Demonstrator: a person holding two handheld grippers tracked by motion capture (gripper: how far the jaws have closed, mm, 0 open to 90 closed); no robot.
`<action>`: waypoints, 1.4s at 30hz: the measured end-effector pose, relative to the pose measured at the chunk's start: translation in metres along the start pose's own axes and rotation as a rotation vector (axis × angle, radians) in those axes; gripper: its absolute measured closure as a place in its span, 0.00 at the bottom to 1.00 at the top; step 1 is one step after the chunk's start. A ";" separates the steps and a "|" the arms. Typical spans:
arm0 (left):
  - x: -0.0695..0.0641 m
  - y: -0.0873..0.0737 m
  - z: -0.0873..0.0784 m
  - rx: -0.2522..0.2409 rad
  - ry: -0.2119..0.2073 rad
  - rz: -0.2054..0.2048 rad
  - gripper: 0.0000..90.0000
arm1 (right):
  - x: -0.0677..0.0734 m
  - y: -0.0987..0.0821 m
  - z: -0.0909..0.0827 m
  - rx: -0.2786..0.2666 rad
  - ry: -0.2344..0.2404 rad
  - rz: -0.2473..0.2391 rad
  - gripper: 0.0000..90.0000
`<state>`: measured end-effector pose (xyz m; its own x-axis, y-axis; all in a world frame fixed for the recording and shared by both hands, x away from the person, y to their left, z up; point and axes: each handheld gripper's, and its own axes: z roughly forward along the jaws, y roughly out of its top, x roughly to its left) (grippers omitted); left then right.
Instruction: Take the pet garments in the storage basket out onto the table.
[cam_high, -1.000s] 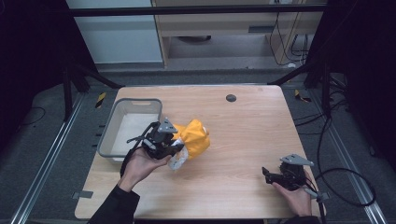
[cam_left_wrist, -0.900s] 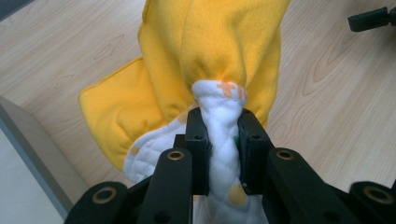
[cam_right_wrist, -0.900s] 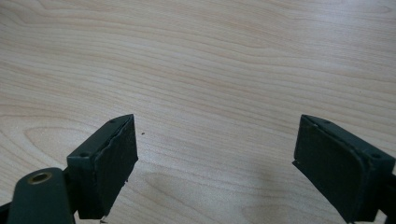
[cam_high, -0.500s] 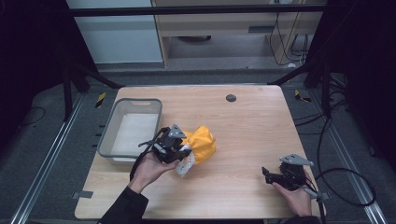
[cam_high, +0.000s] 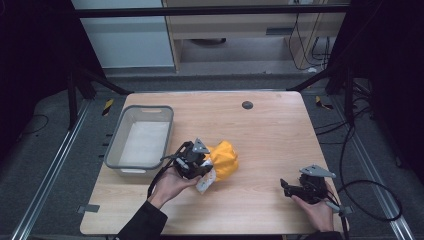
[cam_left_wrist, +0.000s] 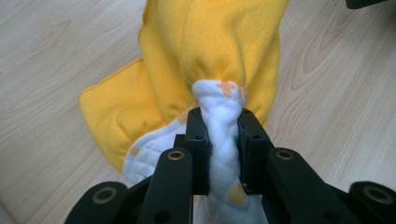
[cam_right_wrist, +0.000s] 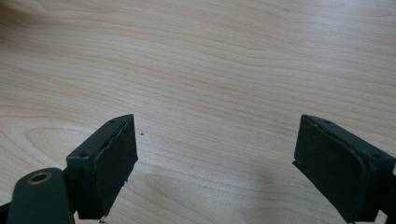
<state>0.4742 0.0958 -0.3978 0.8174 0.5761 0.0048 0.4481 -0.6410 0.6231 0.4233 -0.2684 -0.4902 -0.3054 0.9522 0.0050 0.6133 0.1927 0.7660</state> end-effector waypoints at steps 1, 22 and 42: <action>-0.001 0.000 0.002 0.001 -0.003 0.001 0.86 | 0.000 0.000 0.000 0.000 0.002 -0.001 0.15; -0.018 -0.002 0.040 0.051 -0.036 0.062 0.85 | 0.000 0.000 0.001 0.000 -0.001 -0.005 0.14; -0.016 -0.004 0.051 0.124 -0.058 0.038 0.65 | 0.000 -0.001 0.001 0.004 -0.002 -0.014 0.14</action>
<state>0.4778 0.0632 -0.4399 0.8523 0.5227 -0.0209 0.4554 -0.7216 0.5215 0.4240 -0.2685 -0.4917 -0.3125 0.9499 -0.0076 0.6121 0.2075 0.7631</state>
